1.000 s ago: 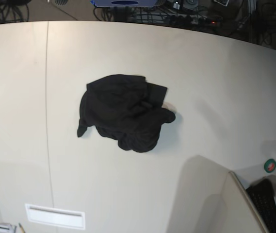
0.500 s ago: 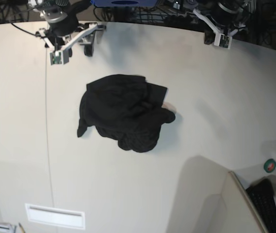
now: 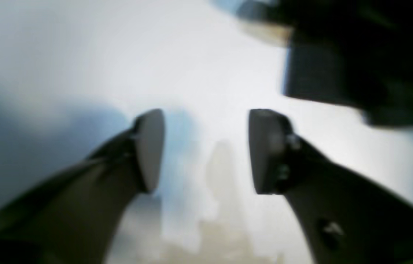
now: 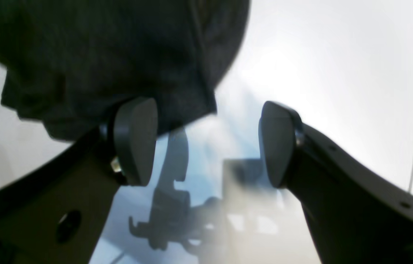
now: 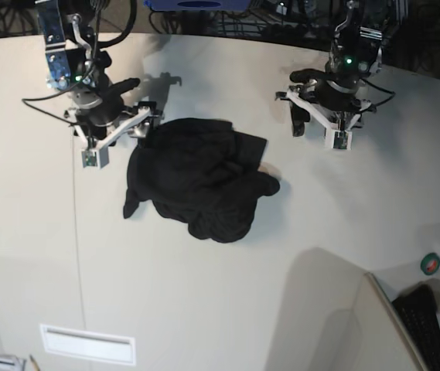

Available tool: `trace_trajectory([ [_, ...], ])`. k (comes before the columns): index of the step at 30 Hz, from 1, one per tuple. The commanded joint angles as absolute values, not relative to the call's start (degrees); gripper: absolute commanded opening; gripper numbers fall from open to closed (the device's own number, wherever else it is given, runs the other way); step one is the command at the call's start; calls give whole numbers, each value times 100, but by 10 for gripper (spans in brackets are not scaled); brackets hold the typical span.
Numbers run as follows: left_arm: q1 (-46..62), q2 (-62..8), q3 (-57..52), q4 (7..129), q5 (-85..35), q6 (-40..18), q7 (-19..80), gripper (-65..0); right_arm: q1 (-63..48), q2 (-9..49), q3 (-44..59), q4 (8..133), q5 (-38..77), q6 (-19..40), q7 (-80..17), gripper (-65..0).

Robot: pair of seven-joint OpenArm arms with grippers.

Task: Layout the t-shirt on the table in an organized manner, then fold the t-shirt properly
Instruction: 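Move both grippers down toward the crumpled black t-shirt, then grasp the shirt with both grippers and pull the edges apart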

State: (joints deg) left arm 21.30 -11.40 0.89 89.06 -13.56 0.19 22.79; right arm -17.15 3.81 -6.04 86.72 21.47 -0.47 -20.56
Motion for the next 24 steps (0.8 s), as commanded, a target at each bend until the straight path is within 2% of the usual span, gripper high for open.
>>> trace_trajectory([
  [1, 2009, -1112, 66, 8804, -1349, 31, 2202, -247, -1587, 400, -673, 8637, 2158, -31, -1956, -246],
  [6, 1763, -1007, 57, 8462, -1349, 22, 2193, -247, -1218, 470, -866, 8004, 2158, -22, -1956, -252],
  [8, 1780, -1007, -4, 8462, -1349, 22, 2185, -247, -1209, 470, -910, 7916, 2158, -22, -1956, -273],
  [10, 1780, -1024, -22, 8444, -1349, 22, 2176, -247, -1209, 470, -980, 7899, 2158, -22, -1956, -371],
  [13, 1789, -1130, -330, 8409, -1349, -198, 2167, -247, -1253, 470, -980, 7943, 2158, -22, -1956, -650],
  [19, 1736, -1051, -1947, 8066, -1349, -1613, 2167, -248, -1868, 523, -927, 8998, 2167, -22, -1956, -650],
  [24, 1727, -1033, -2870, 7802, -1349, -2211, 2167, -248, -2413, 743, -919, 10325, 2167, -31, -1974, -650],
])
